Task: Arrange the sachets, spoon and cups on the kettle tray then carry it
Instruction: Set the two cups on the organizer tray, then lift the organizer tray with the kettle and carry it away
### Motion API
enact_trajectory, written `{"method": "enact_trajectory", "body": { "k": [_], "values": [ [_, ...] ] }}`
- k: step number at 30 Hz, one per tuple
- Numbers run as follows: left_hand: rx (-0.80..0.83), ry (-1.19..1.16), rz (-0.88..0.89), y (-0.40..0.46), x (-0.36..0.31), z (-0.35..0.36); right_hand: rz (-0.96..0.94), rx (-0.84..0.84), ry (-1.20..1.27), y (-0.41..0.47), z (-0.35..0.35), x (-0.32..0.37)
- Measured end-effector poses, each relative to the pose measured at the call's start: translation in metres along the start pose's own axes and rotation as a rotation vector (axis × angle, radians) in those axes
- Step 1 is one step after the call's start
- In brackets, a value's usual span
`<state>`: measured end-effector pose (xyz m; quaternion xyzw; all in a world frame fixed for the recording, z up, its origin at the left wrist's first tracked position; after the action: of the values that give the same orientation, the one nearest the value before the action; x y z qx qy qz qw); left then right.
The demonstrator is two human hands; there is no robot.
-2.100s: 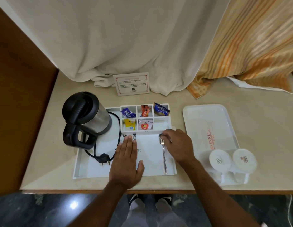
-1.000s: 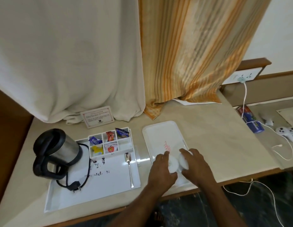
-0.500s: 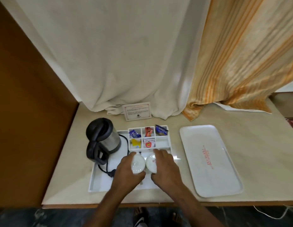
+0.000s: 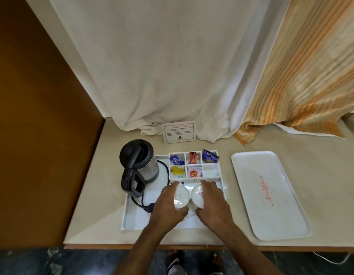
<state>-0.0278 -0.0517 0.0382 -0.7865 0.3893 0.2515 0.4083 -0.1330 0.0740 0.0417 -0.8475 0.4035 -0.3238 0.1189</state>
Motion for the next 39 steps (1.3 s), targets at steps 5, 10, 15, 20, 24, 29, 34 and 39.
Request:
{"method": "enact_trajectory", "body": {
  "k": [5,10,15,20,24,29,34,39],
  "values": [
    [-0.123,0.069,0.141,-0.043,-0.005,-0.026,-0.121,-0.11,0.153,-0.035,-0.047,-0.005],
    [-0.483,0.215,0.076,-0.087,0.024,-0.056,-0.008,-0.43,0.313,-0.054,-0.078,-0.05],
    [-0.547,0.032,-0.306,-0.073,0.084,-0.071,0.231,-0.273,0.419,-0.013,-0.04,-0.084],
    [-0.482,-0.085,-0.375,-0.028,0.111,-0.083,0.306,-0.147,0.508,0.023,-0.023,-0.082],
    [-0.376,-0.135,-0.428,-0.001,0.123,-0.084,0.319,-0.163,0.464,0.031,-0.019,-0.075],
    [-0.338,-0.087,-0.512,0.013,0.137,-0.086,0.273,-0.255,0.46,0.031,-0.016,-0.067],
    [-0.414,-0.09,-0.48,0.004,0.136,-0.082,0.246,-0.233,0.506,0.038,-0.018,-0.068],
    [-0.533,-0.222,-0.508,-0.034,0.122,-0.071,0.135,-0.283,0.503,0.04,-0.022,-0.074]
  ]
}}
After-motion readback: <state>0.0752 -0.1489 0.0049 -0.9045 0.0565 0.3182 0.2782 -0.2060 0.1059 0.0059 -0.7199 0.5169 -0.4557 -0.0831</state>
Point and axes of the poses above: each hand's wrist, its own y-axis towards the middle knuckle, its own z-axis out of the palm, x = y × z, the point moved 4 cm from there along y, towards the middle knuckle, and after that the axes turned 15 degrees about x, right-handed, at the moved point
